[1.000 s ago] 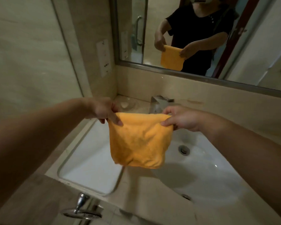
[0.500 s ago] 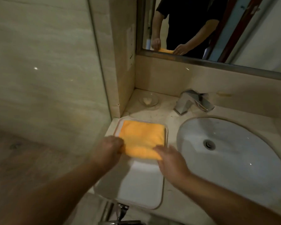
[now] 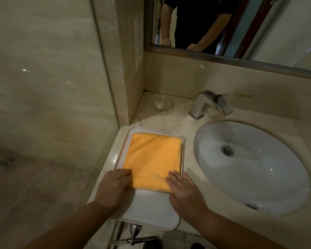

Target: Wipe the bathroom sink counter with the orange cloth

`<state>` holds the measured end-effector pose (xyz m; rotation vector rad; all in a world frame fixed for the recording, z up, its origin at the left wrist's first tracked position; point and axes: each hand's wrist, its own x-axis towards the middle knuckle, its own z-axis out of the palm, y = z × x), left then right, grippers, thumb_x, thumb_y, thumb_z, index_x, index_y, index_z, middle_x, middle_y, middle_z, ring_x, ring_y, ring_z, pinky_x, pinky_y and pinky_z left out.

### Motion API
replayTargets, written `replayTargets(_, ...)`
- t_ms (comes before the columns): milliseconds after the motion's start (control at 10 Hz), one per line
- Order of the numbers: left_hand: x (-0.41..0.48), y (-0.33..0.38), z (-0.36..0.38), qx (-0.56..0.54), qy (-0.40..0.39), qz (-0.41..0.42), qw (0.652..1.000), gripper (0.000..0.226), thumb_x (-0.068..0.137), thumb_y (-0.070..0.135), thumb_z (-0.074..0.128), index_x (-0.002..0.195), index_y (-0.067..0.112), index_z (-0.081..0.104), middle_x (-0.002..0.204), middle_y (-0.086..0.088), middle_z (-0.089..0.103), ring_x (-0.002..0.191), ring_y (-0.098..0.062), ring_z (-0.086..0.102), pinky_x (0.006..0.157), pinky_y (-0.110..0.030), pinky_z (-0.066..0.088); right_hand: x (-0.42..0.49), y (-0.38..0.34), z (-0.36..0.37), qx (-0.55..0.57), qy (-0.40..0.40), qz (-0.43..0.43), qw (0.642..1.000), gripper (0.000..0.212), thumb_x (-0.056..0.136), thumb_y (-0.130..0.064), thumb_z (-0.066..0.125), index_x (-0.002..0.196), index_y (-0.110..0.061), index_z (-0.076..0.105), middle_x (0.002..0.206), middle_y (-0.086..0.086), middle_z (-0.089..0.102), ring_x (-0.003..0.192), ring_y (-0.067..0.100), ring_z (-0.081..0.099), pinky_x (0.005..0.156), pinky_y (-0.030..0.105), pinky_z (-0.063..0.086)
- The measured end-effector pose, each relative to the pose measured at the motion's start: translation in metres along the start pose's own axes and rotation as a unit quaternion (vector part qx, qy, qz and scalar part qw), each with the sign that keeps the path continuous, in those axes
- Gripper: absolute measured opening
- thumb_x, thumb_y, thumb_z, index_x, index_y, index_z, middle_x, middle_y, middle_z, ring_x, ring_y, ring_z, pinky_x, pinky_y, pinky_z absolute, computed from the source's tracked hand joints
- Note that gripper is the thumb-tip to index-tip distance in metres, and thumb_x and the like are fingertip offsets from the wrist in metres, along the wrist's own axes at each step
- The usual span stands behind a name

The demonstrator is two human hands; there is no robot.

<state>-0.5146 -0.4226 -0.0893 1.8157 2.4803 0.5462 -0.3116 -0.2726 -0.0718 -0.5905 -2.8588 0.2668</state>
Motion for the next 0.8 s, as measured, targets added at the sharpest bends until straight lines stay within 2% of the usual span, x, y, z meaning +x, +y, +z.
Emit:
replayTargets(100, -0.008, 0.001, 0.007, -0.034, -0.003, -0.011, 0.999, 0.053, 0.094, 0.045, 0.029, 0.103, 0.01, 0.068, 0.105, -0.011, 0.072, 0.091, -0.027, 0.07, 0.071, -0.036, 0.058, -0.002, 0.001, 0.006, -0.037, -0.029, -0.005, 0.999, 0.04, 0.073, -0.02, 0.046, 0.099, -0.01, 0.074, 0.111, 0.01, 0.071, 0.105, 0.024, 0.067, 0.099, 0.044, 0.043)
replayTargets(200, -0.012, -0.002, 0.011, -0.03, -0.001, 0.006, 1.0, 0.05, 0.097, 0.045, 0.017, 0.116, 0.015, 0.05, 0.114, -0.011, 0.069, 0.108, -0.026, 0.061, 0.065, -0.037, 0.06, -0.002, 0.002, 0.005, -0.068, -0.063, -0.004, 0.996, 0.04, 0.074, -0.02, 0.045, 0.101, -0.011, 0.073, 0.113, 0.009, 0.07, 0.106, 0.024, 0.066, 0.099, 0.045, 0.044)
replayTargets(300, -0.006, -0.004, 0.011, -0.018, -0.02, 0.007, 1.0, 0.051, 0.097, 0.046, 0.015, 0.118, 0.014, 0.049, 0.117, -0.011, 0.067, 0.114, -0.018, 0.046, 0.067, -0.035, 0.058, 0.003, 0.005, 0.001, -0.115, -0.123, -0.011, 0.986, 0.045, 0.072, -0.02, 0.039, 0.1, -0.013, 0.074, 0.112, 0.007, 0.071, 0.104, 0.022, 0.067, 0.091, 0.044, 0.05)
replayTargets(400, 0.001, -0.005, 0.009, 0.0, -0.041, 0.012, 0.999, 0.059, 0.097, 0.048, 0.013, 0.115, 0.01, 0.055, 0.116, -0.011, 0.067, 0.114, -0.017, 0.046, 0.066, -0.034, 0.057, 0.015, 0.005, -0.007, -0.132, -0.198, 0.014, 0.971, 0.044, 0.065, -0.024, 0.042, 0.093, -0.018, 0.076, 0.105, 0.001, 0.073, 0.098, 0.016, 0.07, 0.084, 0.04, 0.053)
replayTargets(500, 0.006, 0.0, 0.005, 0.027, -0.057, 0.016, 0.998, 0.074, 0.094, 0.054, 0.012, 0.106, 0.006, 0.068, 0.114, -0.011, 0.069, 0.109, -0.023, 0.061, 0.066, -0.033, 0.057, 0.023, 0.005, -0.016, -0.122, -0.203, 0.036, 0.971, 0.048, 0.074, -0.021, 0.044, 0.116, -0.015, 0.067, 0.129, 0.007, 0.061, 0.121, 0.02, 0.056, 0.107, 0.042, 0.03)
replayTargets(600, 0.005, 0.006, -0.002, 0.043, -0.061, 0.005, 0.997, 0.082, 0.089, 0.063, 0.016, 0.101, 0.004, 0.071, 0.111, -0.011, 0.07, 0.096, -0.027, 0.069, 0.064, -0.034, 0.057, 0.024, 0.0, -0.027, -0.05, -0.238, 0.051, 0.969, 0.053, 0.094, -0.011, 0.031, 0.146, -0.007, 0.023, 0.158, 0.011, 0.01, 0.146, 0.023, 0.008, 0.118, 0.039, -0.002)
replayTargets(700, 0.018, 0.024, -0.015, 0.037, -0.055, -0.013, 0.998, 0.076, 0.082, 0.069, 0.026, 0.084, 0.011, 0.075, 0.092, -0.008, 0.074, 0.079, -0.027, 0.072, 0.063, -0.035, 0.057, 0.021, 0.0, -0.045, 0.058, -0.237, 0.066, 0.968, 0.062, 0.092, -0.023, 0.047, 0.148, -0.011, 0.021, 0.159, 0.009, 0.012, 0.146, 0.022, 0.011, 0.119, 0.036, 0.012)
replayTargets(800, 0.071, 0.063, -0.041, 0.052, -0.076, -0.052, 0.994, 0.064, 0.077, 0.072, 0.034, 0.099, 0.024, 0.07, 0.102, 0.002, 0.072, 0.098, -0.022, 0.066, 0.085, -0.035, 0.046, 0.031, 0.018, -0.075, 0.239, -0.214, 0.181, 0.93, 0.07, 0.083, -0.03, 0.065, 0.144, -0.018, 0.032, 0.148, 0.01, 0.039, 0.134, 0.025, 0.04, 0.109, 0.033, 0.035)
